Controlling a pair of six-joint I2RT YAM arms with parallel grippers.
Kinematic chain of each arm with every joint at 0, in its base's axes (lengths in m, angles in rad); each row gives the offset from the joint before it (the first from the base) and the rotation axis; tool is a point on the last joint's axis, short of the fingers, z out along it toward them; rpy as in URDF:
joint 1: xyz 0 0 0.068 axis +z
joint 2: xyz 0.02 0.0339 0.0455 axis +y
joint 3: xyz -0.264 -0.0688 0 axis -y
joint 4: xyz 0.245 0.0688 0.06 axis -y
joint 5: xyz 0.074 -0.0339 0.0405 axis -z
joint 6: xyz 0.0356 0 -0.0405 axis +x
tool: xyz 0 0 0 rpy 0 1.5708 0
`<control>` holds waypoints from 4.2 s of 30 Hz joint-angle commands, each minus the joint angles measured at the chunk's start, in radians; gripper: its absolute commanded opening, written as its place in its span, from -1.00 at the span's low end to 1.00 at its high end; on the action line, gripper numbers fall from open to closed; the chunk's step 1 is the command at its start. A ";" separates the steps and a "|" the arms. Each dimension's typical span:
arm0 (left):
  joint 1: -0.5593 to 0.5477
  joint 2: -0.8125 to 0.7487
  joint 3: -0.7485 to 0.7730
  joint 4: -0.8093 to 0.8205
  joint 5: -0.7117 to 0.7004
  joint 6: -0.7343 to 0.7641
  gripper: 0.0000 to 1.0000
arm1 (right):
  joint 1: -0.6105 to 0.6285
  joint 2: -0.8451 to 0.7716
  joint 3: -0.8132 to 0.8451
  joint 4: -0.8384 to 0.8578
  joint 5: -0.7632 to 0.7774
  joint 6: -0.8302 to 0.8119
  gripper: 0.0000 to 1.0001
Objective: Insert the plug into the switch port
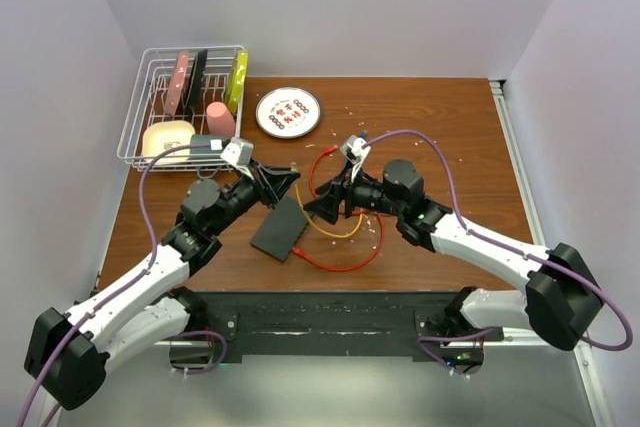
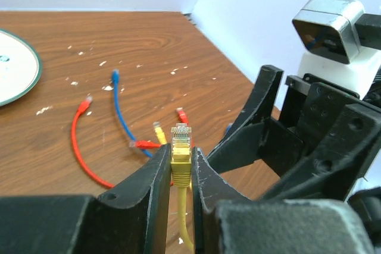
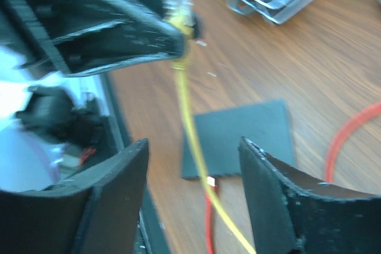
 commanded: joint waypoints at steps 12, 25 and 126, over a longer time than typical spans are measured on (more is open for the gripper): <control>-0.005 -0.083 -0.039 0.231 0.328 0.021 -1.00 | -0.016 -0.019 -0.025 0.364 -0.254 0.175 0.29; -0.004 -0.100 -0.077 0.347 0.421 -0.054 -1.00 | -0.017 -0.082 -0.068 0.393 -0.226 0.165 0.09; 0.281 0.249 -0.043 -0.114 0.105 0.037 1.00 | 0.225 0.242 0.241 -0.630 0.549 -0.283 -1.00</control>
